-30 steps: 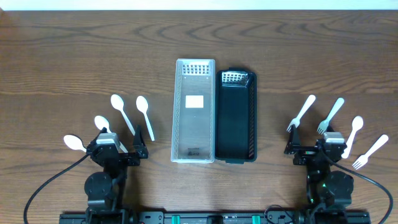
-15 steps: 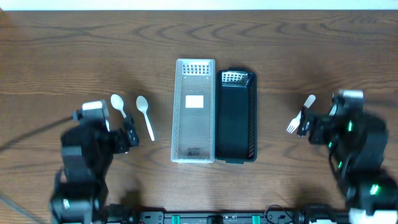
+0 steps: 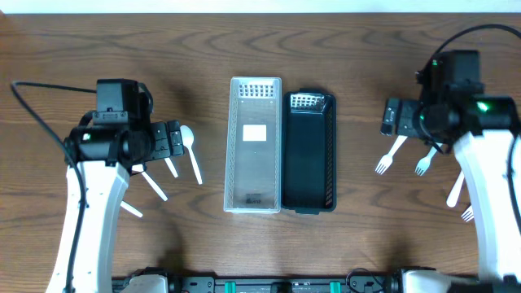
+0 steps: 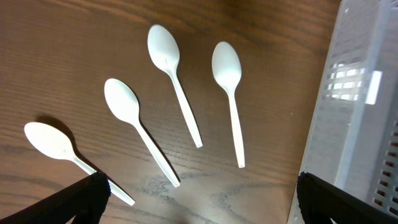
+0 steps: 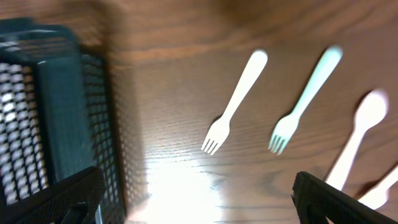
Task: Pack container
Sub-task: 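Move the right gripper over a white fork and grasp it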
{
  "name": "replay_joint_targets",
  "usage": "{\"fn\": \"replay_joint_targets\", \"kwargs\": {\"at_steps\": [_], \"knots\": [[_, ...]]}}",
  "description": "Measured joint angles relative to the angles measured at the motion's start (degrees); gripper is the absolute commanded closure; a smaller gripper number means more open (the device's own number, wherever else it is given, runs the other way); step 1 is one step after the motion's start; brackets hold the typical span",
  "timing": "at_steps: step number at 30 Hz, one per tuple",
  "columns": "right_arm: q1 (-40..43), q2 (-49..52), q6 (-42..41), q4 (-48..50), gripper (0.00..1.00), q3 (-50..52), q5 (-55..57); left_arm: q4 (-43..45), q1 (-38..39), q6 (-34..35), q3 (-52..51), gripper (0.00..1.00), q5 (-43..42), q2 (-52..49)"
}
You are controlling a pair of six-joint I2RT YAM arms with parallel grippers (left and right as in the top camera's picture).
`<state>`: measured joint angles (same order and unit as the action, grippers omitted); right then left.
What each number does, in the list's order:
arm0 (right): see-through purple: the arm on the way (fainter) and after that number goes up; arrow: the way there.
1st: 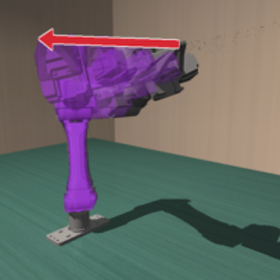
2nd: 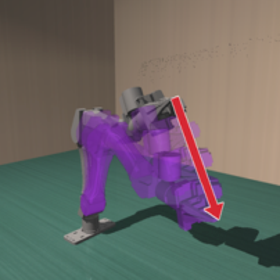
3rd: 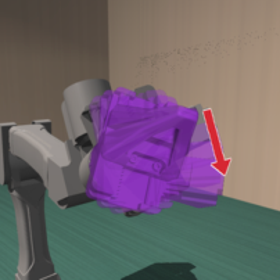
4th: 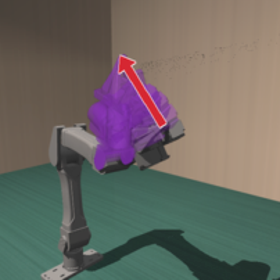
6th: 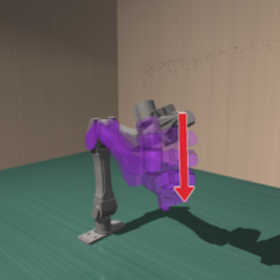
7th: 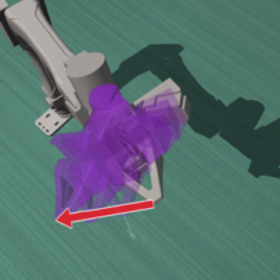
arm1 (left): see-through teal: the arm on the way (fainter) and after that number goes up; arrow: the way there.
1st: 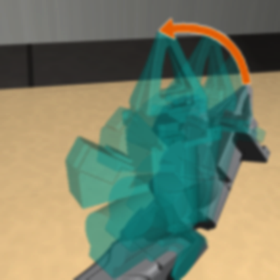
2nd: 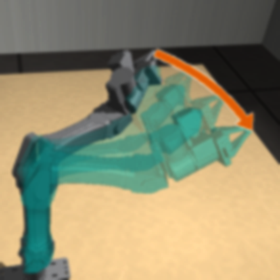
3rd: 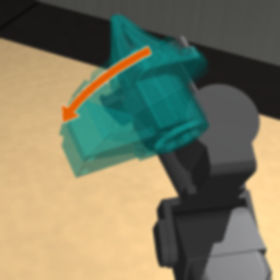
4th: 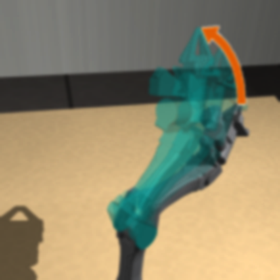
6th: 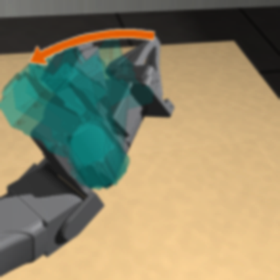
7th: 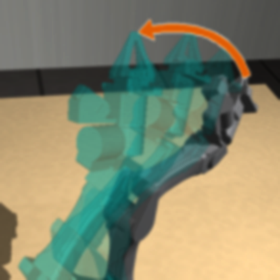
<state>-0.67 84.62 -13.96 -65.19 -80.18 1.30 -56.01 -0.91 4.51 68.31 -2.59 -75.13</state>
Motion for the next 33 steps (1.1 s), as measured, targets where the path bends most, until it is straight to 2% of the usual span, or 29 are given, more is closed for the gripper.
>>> {"fn": "replay_joint_targets", "kwargs": {"at_steps": [8, 15, 26, 33], "knots": [[0.00, 15.52, -12.85, 1.38, 0.01, 0.20, 1.05, -0.02, 0.00, 0.00, 0.00, 0.02, 0.00, -0.94], [0.00, 25.14, -17.42, 4.83, 0.01, 1.49, -0.66, -0.04, 0.00, -0.02, 0.00, 0.02, 0.00, -0.94], [0.22, 25.62, -18.91, 14.80, 0.01, 12.66, -2.95, -0.11, -0.02, -0.02, 0.00, 0.02, 0.02, -0.94], [0.44, 23.96, -19.12, 17.46, 0.02, 15.06, -2.58, -0.17, -0.02, -0.02, 0.00, 0.02, 0.00, -0.94]]}}
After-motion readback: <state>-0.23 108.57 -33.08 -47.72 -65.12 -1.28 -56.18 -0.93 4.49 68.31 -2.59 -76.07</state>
